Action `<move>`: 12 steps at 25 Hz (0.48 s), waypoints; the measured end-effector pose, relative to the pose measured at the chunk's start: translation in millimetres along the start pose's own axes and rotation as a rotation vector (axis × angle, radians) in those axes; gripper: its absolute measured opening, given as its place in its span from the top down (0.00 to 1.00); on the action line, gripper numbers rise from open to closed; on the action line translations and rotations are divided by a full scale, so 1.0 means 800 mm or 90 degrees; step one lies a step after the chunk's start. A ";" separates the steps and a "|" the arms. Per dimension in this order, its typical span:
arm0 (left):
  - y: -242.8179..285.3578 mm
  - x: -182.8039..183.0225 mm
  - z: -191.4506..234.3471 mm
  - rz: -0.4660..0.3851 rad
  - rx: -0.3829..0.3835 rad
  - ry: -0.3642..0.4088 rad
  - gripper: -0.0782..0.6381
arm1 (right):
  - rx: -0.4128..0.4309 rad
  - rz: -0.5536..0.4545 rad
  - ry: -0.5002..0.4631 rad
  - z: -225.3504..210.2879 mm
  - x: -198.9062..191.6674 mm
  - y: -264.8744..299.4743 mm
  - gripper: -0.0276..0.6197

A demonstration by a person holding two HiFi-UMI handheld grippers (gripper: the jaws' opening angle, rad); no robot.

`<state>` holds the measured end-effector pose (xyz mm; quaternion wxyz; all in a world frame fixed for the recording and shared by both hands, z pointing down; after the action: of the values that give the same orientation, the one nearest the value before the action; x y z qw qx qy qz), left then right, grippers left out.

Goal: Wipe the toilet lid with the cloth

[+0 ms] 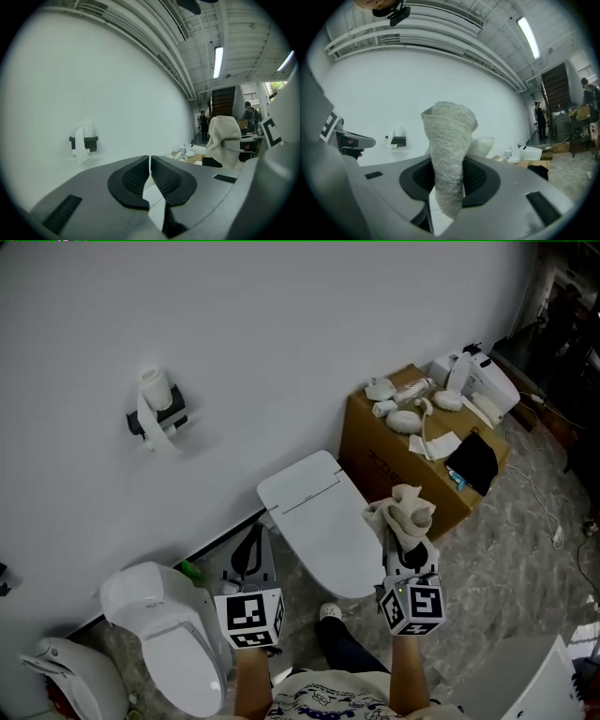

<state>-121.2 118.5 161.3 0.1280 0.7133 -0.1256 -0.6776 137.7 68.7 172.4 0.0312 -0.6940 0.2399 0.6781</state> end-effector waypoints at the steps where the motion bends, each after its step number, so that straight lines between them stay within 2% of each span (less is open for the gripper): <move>1: 0.015 0.007 0.000 0.000 0.004 -0.001 0.87 | 0.004 0.000 -0.001 -0.007 0.006 0.016 0.79; 6: 0.080 0.032 -0.008 0.004 0.019 -0.005 0.87 | 0.018 0.006 0.002 -0.043 0.026 0.080 0.79; 12: 0.147 0.039 -0.019 0.022 0.020 -0.006 0.87 | 0.028 0.025 0.004 -0.075 0.024 0.141 0.79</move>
<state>-104.8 -2.1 174.0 0.1278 0.7099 -0.1487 -0.6764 149.9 -58.6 190.3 0.0322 -0.6904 0.2685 0.6709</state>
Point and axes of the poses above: the fingertips, and each gripper's own axes: y forward along the fingers, z to its left, x out of its top, the point moved 3 cm from there along -y, backward along the fingers, and after that the axes turned 12 degrees about z, right-handed, at the moved point
